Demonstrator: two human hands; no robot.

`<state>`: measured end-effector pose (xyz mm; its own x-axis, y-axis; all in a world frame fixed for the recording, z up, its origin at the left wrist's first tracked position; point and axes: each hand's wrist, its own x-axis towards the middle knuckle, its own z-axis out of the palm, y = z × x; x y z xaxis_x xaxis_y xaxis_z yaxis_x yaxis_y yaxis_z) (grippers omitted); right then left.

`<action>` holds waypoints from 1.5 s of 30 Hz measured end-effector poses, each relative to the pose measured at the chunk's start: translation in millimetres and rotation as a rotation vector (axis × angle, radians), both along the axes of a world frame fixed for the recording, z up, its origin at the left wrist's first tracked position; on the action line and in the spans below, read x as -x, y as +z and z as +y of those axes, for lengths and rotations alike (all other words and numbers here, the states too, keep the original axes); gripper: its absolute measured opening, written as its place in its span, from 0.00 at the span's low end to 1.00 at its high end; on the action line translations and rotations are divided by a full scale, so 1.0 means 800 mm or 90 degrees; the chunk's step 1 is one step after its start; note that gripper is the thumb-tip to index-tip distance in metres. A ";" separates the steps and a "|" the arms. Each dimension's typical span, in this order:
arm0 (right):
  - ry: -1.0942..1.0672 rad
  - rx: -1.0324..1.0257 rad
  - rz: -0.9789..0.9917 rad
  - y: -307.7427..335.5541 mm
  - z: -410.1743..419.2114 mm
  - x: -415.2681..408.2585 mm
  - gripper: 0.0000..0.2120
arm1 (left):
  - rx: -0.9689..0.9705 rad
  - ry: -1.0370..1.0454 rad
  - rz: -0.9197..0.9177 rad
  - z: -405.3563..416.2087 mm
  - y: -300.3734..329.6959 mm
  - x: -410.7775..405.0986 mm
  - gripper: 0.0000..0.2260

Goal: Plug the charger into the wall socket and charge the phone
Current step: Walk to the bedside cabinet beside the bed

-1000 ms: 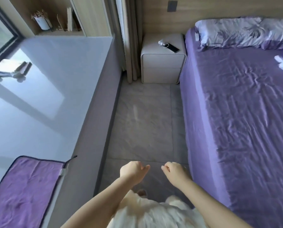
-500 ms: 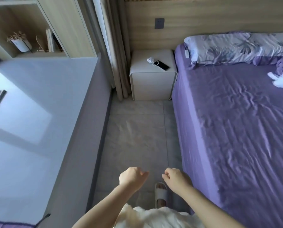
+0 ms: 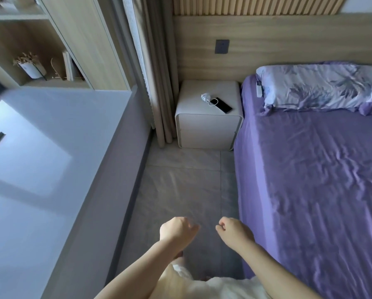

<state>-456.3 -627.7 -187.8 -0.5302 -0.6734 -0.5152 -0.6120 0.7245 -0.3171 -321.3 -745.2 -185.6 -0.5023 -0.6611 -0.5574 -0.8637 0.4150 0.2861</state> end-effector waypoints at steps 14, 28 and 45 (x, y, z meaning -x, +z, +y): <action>-0.098 0.043 0.022 -0.008 -0.186 0.121 0.12 | 0.002 -0.106 0.001 -0.231 -0.008 0.143 0.18; -0.124 0.014 -0.003 -0.008 -0.293 0.278 0.12 | -0.017 -0.123 -0.024 -0.333 -0.015 0.302 0.18; -0.022 -0.019 -0.073 -0.033 -0.376 0.500 0.10 | -0.037 0.004 -0.079 -0.372 -0.010 0.496 0.15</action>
<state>-856.4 -928.5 -213.9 -0.4886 -0.6397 -0.5933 -0.5478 0.7542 -0.3621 -718.5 -1042.7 -193.3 -0.4233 -0.6280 -0.6530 -0.8962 0.3958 0.2003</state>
